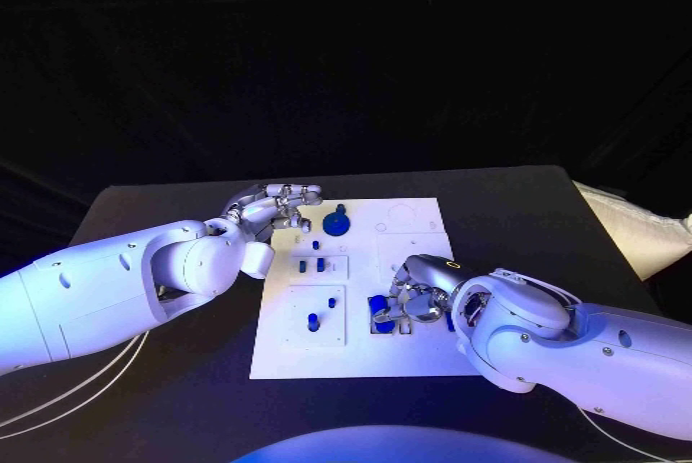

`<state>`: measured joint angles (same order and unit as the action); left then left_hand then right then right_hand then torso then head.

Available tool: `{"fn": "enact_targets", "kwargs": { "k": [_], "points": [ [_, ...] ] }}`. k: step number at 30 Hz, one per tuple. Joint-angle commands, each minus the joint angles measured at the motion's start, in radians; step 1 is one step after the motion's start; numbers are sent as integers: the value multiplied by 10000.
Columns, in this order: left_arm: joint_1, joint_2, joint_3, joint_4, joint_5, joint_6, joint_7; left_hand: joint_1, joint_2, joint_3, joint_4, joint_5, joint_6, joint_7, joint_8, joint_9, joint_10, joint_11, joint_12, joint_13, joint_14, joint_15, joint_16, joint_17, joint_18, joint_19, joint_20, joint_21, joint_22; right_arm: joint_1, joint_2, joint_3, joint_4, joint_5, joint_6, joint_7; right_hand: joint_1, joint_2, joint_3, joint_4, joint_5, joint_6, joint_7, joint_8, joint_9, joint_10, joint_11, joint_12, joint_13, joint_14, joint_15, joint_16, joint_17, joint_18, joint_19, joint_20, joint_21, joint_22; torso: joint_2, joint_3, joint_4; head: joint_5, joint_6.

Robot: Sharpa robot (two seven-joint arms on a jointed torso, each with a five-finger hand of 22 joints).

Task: Assemble the parts on the task board

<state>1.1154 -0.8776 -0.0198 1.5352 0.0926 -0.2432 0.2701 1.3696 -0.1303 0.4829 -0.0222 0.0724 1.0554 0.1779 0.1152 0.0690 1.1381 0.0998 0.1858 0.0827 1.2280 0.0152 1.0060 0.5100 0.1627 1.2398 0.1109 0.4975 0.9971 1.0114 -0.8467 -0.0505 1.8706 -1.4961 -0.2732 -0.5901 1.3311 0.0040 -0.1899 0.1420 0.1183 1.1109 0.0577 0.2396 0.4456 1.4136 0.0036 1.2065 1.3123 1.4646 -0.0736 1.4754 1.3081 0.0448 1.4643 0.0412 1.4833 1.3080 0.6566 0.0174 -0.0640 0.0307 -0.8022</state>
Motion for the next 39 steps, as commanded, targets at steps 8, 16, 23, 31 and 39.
{"fn": "enact_targets", "kwargs": {
  "k": [8, 16, 23, 31, 39],
  "points": [
    [2, 18, 7, 23, -60, 187, 22, -13, 122, -67, -21, 40, -111, 4, 23, -15, -83, 30, 66, -16, -94, -4, 56, -28, 186, -45, 12, -44, -19, -108, -65, -69, 41, 166, 125, 160, -502, 438, -367, 554, 418, 76, -5, 67, 113, 201, -196, 91, 89, 795, -44, 57, 1275, -93, 199, -63, 32, 1226, -1, 10, 6, -13, 4],
    [1, 31, 7, 8, -66, 195, 19, -13, 122, -67, -21, 40, -111, 4, 23, -15, -83, 30, 66, -16, -94, -4, 56, -28, 186, -45, 12, -44, -19, -112, -130, -68, 122, 324, -312, 401, -1194, 559, -789, 1275, 181, 105, -61, 112, 259, 273, -242, 166, 177, 811, -85, 103, 1345, -110, 252, -94, 78, 1305, 1, 0, 6, -10, 8],
    [1, 22, 7, 8, -66, 174, 32, -13, 122, -67, -21, 40, -111, 4, 23, -15, -83, 30, 66, -16, -94, -4, 56, -28, 186, -45, 12, -44, -19, -113, -265, -65, 223, 343, -375, 580, -863, 491, -809, 1168, 217, 111, -81, 129, 334, 309, -262, 217, 233, 820, -104, 130, 1386, -124, 286, -113, 110, 1362, 0, 1, -2, 8, 7],
    [1, 16, 7, 8, -67, 125, 81, -21, 126, -72, -17, 40, -119, 8, 24, -15, -94, 34, 72, -17, -97, 0, 59, -35, 185, -45, 14, -48, -22, -113, -333, -64, 238, 321, -205, 700, 296, 560, -525, 457, 234, 71, -95, 116, 433, 301, -283, 177, 249, 822, -123, 143, 1409, -129, 295, -135, 120, 1387, -3, 3, 1, -20, 10],
    [0, 22, 7, -2, -67, 141, 73, -21, 126, -72, -17, 40, -119, 8, 24, -15, -94, 34, 72, -17, -97, 0, 59, -35, 185, -45, 14, -48, -22, -113, -287, -63, 214, 244, -39, 676, 670, 571, -440, 170, 149, 90, -113, 109, 466, 314, -300, 191, 277, 826, -135, 158, 1435, -132, 302, -144, 126, 1402, -3, -1, 9, 16, -11]
  ]
}}
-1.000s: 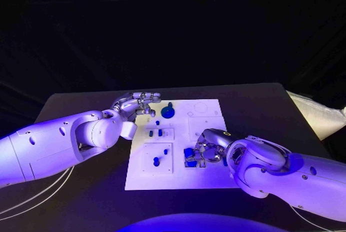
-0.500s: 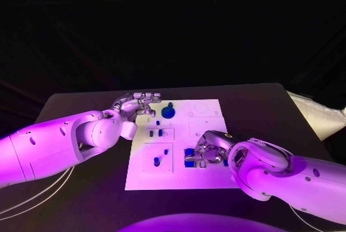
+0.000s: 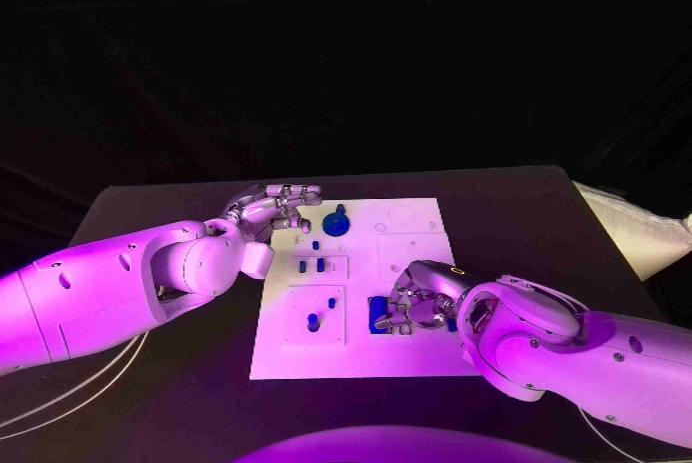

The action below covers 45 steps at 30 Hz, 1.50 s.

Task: Assemble the parts on the task board

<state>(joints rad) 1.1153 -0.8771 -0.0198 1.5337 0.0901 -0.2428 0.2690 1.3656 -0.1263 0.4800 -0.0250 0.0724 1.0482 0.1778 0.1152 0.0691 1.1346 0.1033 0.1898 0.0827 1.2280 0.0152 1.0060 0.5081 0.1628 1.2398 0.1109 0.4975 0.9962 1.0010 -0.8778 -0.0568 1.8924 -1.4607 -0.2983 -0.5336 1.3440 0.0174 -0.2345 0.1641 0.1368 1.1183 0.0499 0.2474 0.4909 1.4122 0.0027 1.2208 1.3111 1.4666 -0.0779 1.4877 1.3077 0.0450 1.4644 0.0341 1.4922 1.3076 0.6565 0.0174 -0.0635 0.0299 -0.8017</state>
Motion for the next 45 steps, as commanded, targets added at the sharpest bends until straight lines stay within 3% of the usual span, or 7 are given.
{"fn": "enact_targets", "kwargs": {
  "k": [1, 13, 22, 30, 33, 37, 45],
  "points": [
    [1, 17, 7, 12, -42, 139, 82, 19, 87, -43, 12, 40, -47, 9, 24, -16, -59, -2, 32, -17, -97, 0, 59, -16, 185, -45, 14, -48, -14, -9, 32, 0, -17, -122, 220, 90, 562, 450, 13, -67, -42, 22, -37, 31, 15, 333, -292, 56, 296, 806, -91, 35, 1439, -136, 304, -74, 40, 1412, -1, -1, 1, 29, -15],
    [1, 6, 7, 12, -42, 153, 63, 19, 87, -43, 12, 40, -47, 9, 24, -16, -59, -2, 32, -17, -97, 0, 59, -16, 185, -45, 14, -48, -14, -7, 68, 0, -241, -232, 406, -80, 705, 716, 153, -165, -11, 109, -89, 42, 47, 451, -337, 276, 454, 807, -123, 38, 1446, -139, 313, -98, 48, 1430, 1, 0, 5, 41, -33],
    [0, -9, 6, 10, -42, 173, 46, 19, 87, -43, 12, 40, -47, 9, 24, -16, -59, -2, 32, -17, -97, 0, 59, -16, 185, -45, 14, -48, -14, -7, 11, 0, -179, -131, 694, 76, 741, 751, 177, -205, 103, 128, -116, 37, 56, 483, -357, 328, 496, 810, -138, 47, 1460, -143, 322, -111, 57, 1445, 0, 6, -17, 44, -40],
    [-1, -23, 6, 8, -42, 185, 27, 19, 87, -43, 12, 40, -47, 9, 24, -16, -59, -2, 32, -17, -97, 0, 59, -16, 185, -45, 14, -48, -14, -7, -41, -1, -171, -80, 991, 115, 382, 411, -141, -122, -148, 138, -50, 14, 77, 466, -308, 258, 471, 801, -112, 21, 1426, -140, 310, -107, 44, 1430, 2, 6, -4, 30, -41],
    [-2, -24, 6, 4, -42, 193, 21, 19, 87, -43, 12, 40, -47, 9, 24, -16, -59, -2, 32, -17, -97, 0, 59, -16, 185, -45, 14, -48, -14, -7, -56, -1, -153, -60, 909, 167, -94, 168, -481, 79, -820, 127, -2, 5, 106, 448, -262, 200, 449, 795, -72, 1, 1400, -133, 290, -73, 23, 1403, -1, 6, -4, 28, -40],
    [-2, -27, 6, 2, -42, 200, 15, 19, 87, -43, 12, 40, -47, 9, 24, -16, -59, -2, 32, -17, -97, 0, 59, -16, 185, -45, 14, -48, -14, -7, -101, -1, -110, -82, 768, 205, -270, 71, -613, 162, -879, 115, 3, 0, 123, 436, -256, 168, 436, 792, -67, -9, 1388, -128, 279, -65, 11, 1387, 5, 8, -9, 25, -34],
    [-4, -38, 6, 4, -42, 202, 12, 19, 87, -43, 12, 40, -47, 9, 24, -16, -59, -2, 32, -17, -97, 0, 59, -16, 185, -45, 14, -48, -14, -8, -150, 0, -108, -185, 484, 65, -80, 404, -458, 108, -792, 153, -31, 25, 170, 471, -284, 234, 492, 799, -82, 8, 1415, -138, 307, -66, 37, 1432, 4, 4, -2, 28, -38]
  ]
}}
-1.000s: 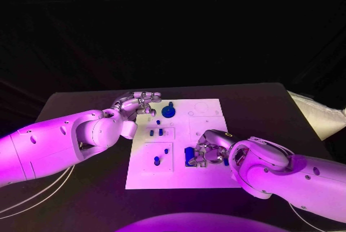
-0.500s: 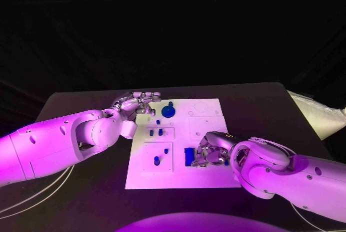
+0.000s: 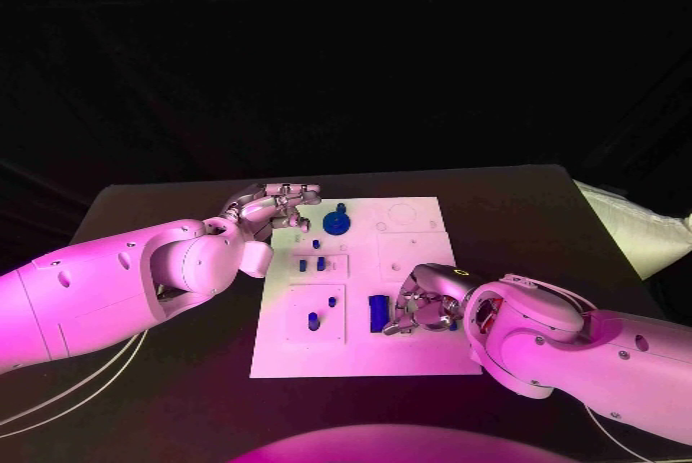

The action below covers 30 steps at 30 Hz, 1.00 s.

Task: Assemble the parts on the task board

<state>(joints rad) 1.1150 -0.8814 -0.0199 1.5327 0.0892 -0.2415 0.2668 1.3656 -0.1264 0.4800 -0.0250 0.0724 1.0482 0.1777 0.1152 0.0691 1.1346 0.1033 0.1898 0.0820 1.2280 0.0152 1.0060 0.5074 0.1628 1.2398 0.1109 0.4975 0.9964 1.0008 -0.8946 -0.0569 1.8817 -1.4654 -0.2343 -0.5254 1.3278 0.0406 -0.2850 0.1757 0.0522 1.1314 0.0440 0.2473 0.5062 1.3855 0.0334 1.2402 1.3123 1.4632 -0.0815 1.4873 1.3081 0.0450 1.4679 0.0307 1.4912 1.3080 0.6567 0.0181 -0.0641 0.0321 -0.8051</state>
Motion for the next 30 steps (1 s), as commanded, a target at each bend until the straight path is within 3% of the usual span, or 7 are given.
{"fn": "enact_targets", "kwargs": {
  "k": [1, 7, 14, 20, 30],
  "points": [
    [0, 6, 6, 14, -33, 191, 33, 19, 87, -43, 11, 40, -47, 10, 24, -16, -59, -2, 32, -10, -97, 0, 59, -9, 184, -45, 14, -48, -16, -6, 32, 0, -10, -142, -172, -43, 77, 224, 59, 3, 83, 25, 27, 27, 24, 741, -592, 44, 485, 835, -48, 14, 1414, -138, 273, -33, 48, 1427, 2, -2, 13, -5, -8],
    [0, 9, 6, 15, -33, 192, 31, 19, 87, -43, 11, 40, -47, 10, 24, -16, -59, -2, 32, -10, -97, 0, 59, -9, 184, -45, 14, -48, -16, -6, 139, 0, -129, -204, -78, -214, 57, 454, 105, 61, 269, 40, 3, 29, 51, 771, -609, 93, 527, 839, -60, 23, 1428, -138, 275, -40, 49, 1431, -3, -10, 21, -5, -24],
    [-1, 5, 6, 29, -33, 191, 29, 19, 87, -43, 11, 40, -47, 10, 24, -16, -59, -2, 32, -10, -97, 0, 59, -9, 184, -45, 14, -48, -16, -6, 335, -1, -352, -395, 147, -398, 614, 579, 320, -304, 289, 60, -63, 41, 92, 802, -669, 151, 581, 841, -110, 26, 1435, -138, 280, -80, 51, 1439, 1, -12, 9, 1, -35],
    [-1, 2, 6, 35, -33, 187, 28, 19, 87, -43, 11, 40, -47, 10, 24, -16, -59, -2, 32, -10, -97, 0, 59, -9, 184, -45, 14, -48, -16, -6, 402, -1, -426, -597, 110, -563, 944, 588, 461, -574, 222, 66, -90, 30, 104, 816, -696, 174, 610, 842, -133, 30, 1444, -137, 277, -108, 46, 1435, -10, -10, 6, -9, -34],
    [-1, 1, 6, 27, -33, 188, 27, 22, 94, -53, 0, 42, -67, 14, 33, -14, -87, 2, 62, -12, -106, 5, 71, -32, 185, -42, 20, -60, -26, -11, 312, -1, -296, -787, -108, -598, 968, 575, 476, -618, 272, 77, -89, 28, 107, 828, -697, 201, 631, 840, -137, 22, 1433, -139, 281, -114, 49, 1441, -2, 2, 4, -12, -10]
  ]
}}
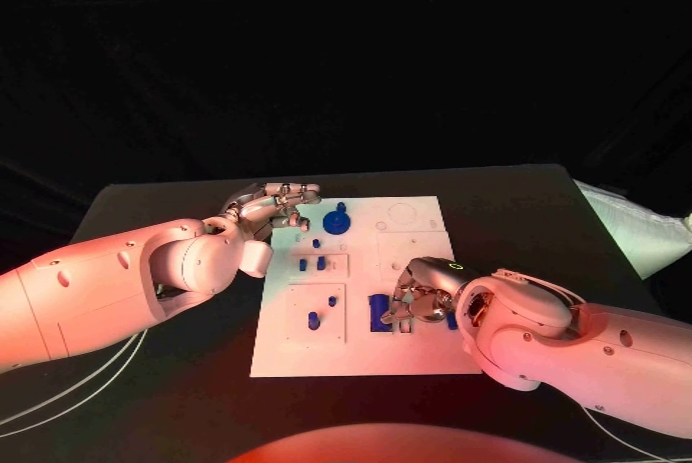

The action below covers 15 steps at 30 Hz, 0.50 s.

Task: Assemble the parts on the task board

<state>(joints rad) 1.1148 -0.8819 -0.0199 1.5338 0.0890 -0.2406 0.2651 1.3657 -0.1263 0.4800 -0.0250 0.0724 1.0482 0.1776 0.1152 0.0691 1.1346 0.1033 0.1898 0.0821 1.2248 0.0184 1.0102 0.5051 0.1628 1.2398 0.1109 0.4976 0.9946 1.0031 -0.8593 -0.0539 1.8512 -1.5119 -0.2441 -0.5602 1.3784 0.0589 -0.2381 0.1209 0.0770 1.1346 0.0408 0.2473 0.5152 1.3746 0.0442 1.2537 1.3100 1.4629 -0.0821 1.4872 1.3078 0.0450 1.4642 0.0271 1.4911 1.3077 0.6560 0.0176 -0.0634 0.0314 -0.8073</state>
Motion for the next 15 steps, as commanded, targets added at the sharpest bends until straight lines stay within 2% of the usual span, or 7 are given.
{"fn": "enact_targets", "kwargs": {
  "k": [1, 5, 9, 12, 14, 15],
  "points": [
    [1, 8, 7, 15, -31, 179, 44, 22, 94, -53, 0, 42, -67, 14, 33, -14, -87, 2, 62, -13, -73, -27, 29, -8, 185, -42, 20, -61, -8, -35, -65, -31, 35, -314, -72, -221, 442, 378, -2, -68, 61, 45, -53, 24, 15, 936, -803, 60, 652, 843, -130, 23, 1436, -141, 322, -79, 53, 1451, 4, 6, -7, -10, 16],
    [1, 10, 7, 12, -31, 180, 42, 22, 94, -53, 0, 42, -67, 14, 33, -14, -87, 2, 62, -13, -73, -27, 29, -8, 185, -42, 20, -61, -8, -36, -216, -30, 179, -124, -512, 52, 202, 279, -105, 24, 312, -10, -5, -29, 0, 869, -767, -121, 552, 828, -107, -27, 1367, -134, 302, -71, 31, 1420, 6, 1, -7, -19, 18],
    [0, 11, 7, 10, -31, 188, 35, 22, 94, -53, 0, 42, -67, 14, 33, -14, -87, 2, 62, -13, -73, -27, 29, -8, 185, -42, 20, -61, -8, -31, -540, -27, 451, 223, -1156, 457, -18, 142, -230, 129, 749, -276, 127, -244, -91, 701, -662, -501, 339, 802, -32, -111, 1256, -109, 234, -19, -41, 1318, 6, 1, -7, -19, 18],
    [0, 10, 6, 10, -31, 187, 32, 22, 94, -53, 0, 42, -67, 14, 33, -14, -87, 2, 62, -13, -73, -27, 29, -8, 185, -42, 20, -61, -8, 22, -900, -22, 641, 538, -1492, 519, -33, 98, -260, 149, 896, -786, 342, -646, -285, 551, -502, -828, 154, 798, 78, -126, 1238, -107, 222, 51, -56, 1302, 1, 2, -9, -37, 21],
    [0, 8, 6, 11, -31, 186, 33, 22, 94, -53, 0, 42, -67, 14, 33, -14, -87, 2, 62, -13, -73, -27, 29, -8, 185, -42, 20, -61, -8, 102, -1210, -22, 723, 769, -1551, 469, 147, 189, -168, 77, 1073, -1076, 511, -957, -492, 287, -352, -1406, -192, 795, 213, -140, 1222, -108, 219, 150, -61, 1299, -2, -8, -4, -72, 28],
    [0, 6, 6, 13, -32, 183, 32, 22, 94, -53, 0, 42, -67, 14, 33, -14, -87, 2, 62, -13, -73, -27, 29, -8, 185, -42, 20, -61, -8, 130, -1307, -22, 740, 797, -1540, 449, 186, 212, -148, 61, 1108, -1097, 535, -1008, -538, 243, -332, -1502, -252, 795, 232, -140, 1223, -107, 218, 174, -62, 1298, 1, -10, 1, -84, 31]
  ]
}}
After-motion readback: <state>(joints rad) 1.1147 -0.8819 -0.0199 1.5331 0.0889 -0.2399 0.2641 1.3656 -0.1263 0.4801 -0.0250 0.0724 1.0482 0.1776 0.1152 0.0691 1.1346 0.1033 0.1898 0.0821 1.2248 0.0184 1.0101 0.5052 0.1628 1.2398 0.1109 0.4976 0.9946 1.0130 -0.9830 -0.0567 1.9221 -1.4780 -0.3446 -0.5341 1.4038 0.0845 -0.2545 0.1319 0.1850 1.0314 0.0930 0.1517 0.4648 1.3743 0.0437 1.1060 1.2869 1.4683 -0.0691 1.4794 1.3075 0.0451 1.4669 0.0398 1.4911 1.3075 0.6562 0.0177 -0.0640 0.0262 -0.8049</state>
